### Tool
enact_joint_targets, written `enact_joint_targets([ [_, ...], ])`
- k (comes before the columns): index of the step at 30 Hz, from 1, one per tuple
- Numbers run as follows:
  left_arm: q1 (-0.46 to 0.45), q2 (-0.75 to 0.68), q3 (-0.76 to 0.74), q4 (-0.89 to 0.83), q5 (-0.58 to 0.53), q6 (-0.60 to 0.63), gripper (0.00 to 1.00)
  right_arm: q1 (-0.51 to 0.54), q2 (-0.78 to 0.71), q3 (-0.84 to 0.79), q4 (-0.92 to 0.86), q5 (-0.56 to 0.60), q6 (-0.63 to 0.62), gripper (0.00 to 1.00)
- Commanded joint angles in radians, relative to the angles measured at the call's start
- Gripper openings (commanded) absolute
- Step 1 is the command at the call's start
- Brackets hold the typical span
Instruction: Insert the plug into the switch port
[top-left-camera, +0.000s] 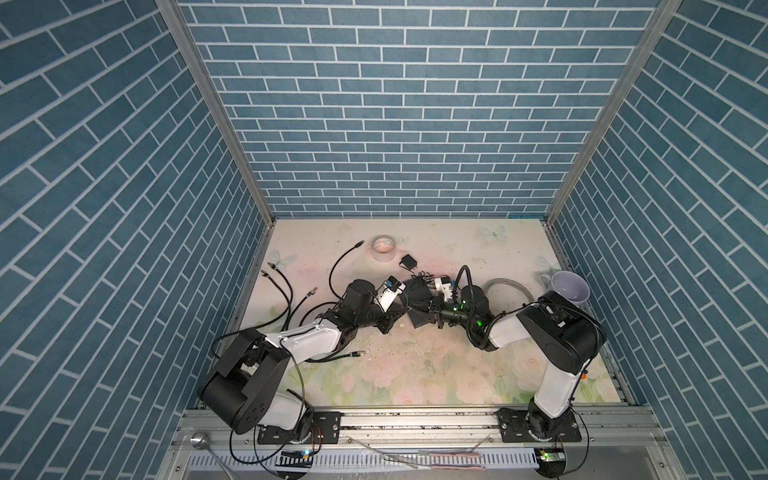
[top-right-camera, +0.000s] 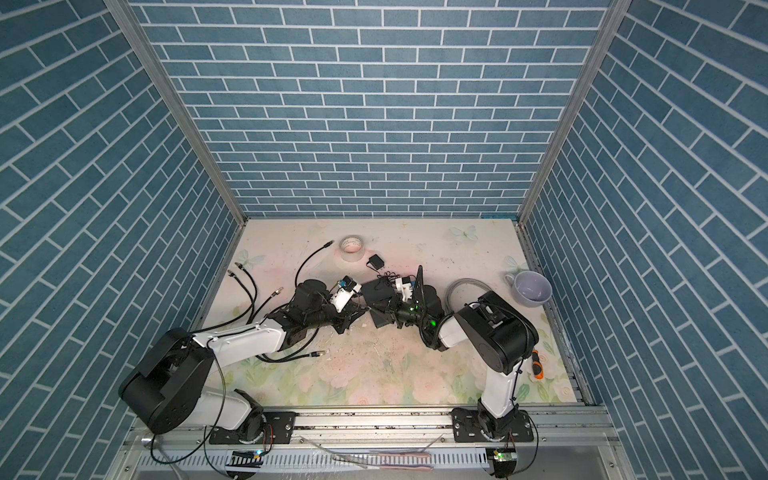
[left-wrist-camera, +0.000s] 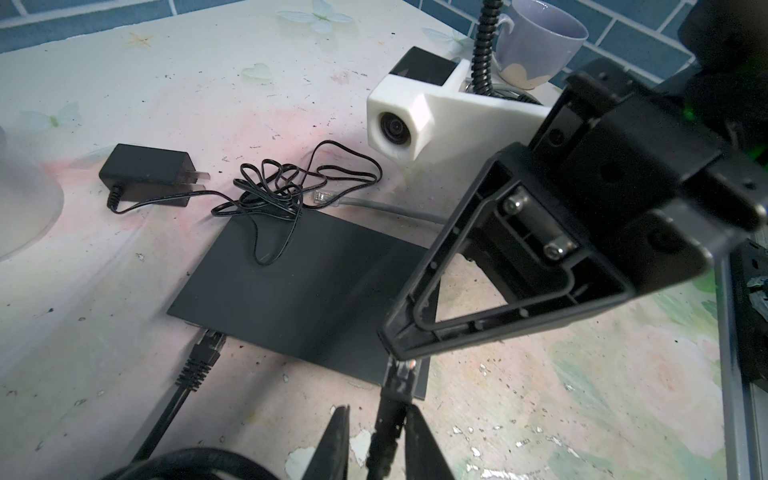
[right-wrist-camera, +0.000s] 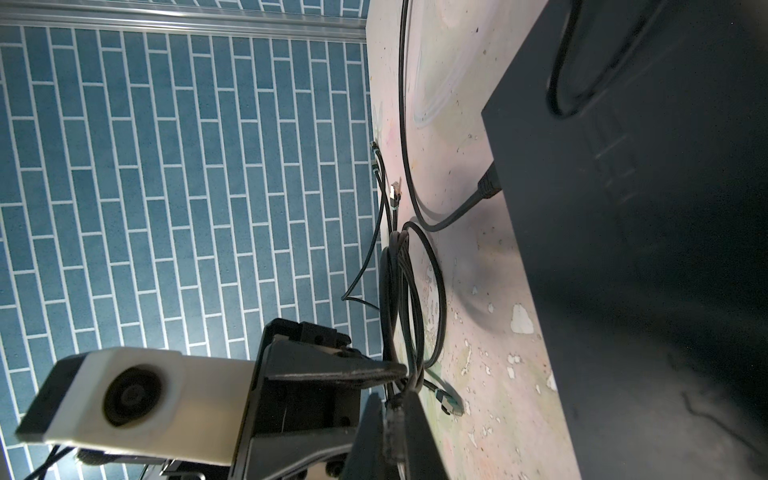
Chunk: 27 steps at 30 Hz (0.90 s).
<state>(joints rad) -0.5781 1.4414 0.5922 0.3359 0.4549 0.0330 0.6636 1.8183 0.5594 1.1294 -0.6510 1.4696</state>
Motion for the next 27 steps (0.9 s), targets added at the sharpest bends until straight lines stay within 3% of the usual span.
enact_joint_targets([
  [1, 0.006, 0.031, -0.005, 0.018, 0.013, -0.008, 0.26, 0.004, -0.028, 0.009, 0.053, -0.034, 0.042, 0.01],
  [10, 0.006, 0.031, 0.002, 0.008, 0.016, 0.004, 0.26, 0.011, -0.024, 0.028, 0.039, -0.035, 0.041, 0.00],
  [20, 0.004, 0.026, 0.020, -0.028, 0.000, 0.001, 0.00, 0.013, -0.007, 0.024, 0.028, -0.033, 0.027, 0.01],
  [23, -0.026, 0.024, 0.035, -0.103, -0.059, -0.003, 0.00, 0.008, -0.001, 0.020, -0.006, -0.033, -0.015, 0.06],
  [27, -0.085, 0.028, 0.053, -0.253, -0.157, 0.016, 0.00, -0.028, -0.023, -0.002, -0.038, -0.038, -0.064, 0.27],
])
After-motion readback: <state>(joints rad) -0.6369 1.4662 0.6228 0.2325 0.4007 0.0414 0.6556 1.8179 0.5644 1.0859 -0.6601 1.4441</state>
